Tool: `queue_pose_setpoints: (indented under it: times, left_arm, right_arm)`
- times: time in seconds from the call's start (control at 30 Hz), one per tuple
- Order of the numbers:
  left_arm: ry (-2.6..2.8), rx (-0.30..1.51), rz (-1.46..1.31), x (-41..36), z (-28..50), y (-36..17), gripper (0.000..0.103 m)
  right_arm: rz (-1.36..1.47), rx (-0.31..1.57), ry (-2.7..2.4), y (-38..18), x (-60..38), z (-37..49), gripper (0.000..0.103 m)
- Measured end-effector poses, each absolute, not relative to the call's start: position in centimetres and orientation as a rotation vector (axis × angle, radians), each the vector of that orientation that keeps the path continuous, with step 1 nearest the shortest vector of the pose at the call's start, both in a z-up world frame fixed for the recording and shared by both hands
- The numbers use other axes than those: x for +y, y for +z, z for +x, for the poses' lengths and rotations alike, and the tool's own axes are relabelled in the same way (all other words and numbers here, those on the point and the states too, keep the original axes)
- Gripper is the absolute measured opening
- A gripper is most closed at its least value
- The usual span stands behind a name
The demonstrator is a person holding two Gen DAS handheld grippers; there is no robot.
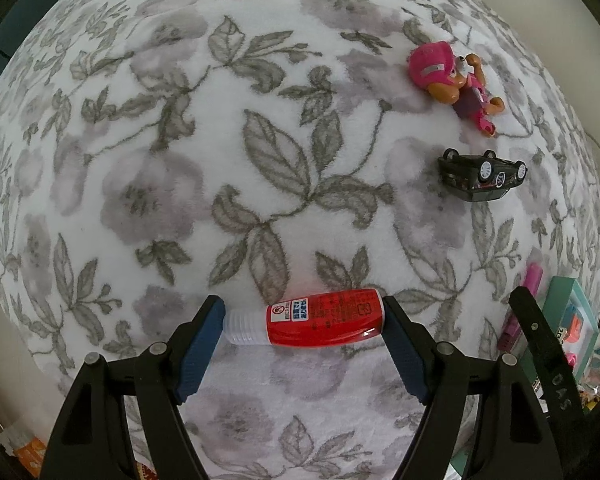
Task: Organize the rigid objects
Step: 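Grasp the magenta lighter with the right tool while the left tool holds the bottle, then carry the glue bottle and magenta lighter over the teal tray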
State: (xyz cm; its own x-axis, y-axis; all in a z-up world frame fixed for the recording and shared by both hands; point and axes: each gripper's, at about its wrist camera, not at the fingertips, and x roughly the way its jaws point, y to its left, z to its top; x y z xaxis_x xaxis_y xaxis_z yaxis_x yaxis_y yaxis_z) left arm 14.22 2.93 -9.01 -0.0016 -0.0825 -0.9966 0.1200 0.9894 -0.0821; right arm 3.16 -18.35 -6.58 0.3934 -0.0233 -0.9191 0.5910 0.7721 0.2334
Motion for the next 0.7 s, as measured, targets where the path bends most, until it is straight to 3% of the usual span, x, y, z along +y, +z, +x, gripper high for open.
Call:
queue_pose_setpoints:
  times: [0.4,0.7]
  left_arm:
    - [-0.156,1.559,0.047,2.7,14.0,-9.1,0.079]
    - [-0.172,1.519,0.088,1.1,12.9,-7.9,0.079]
  right_arm:
    - [0.481,1.144,-0.437,-6.6,-17.8,3.1,0.021]
    - [0.557,1.130,-0.418,-5.6,-18.7,1.4,0.021]
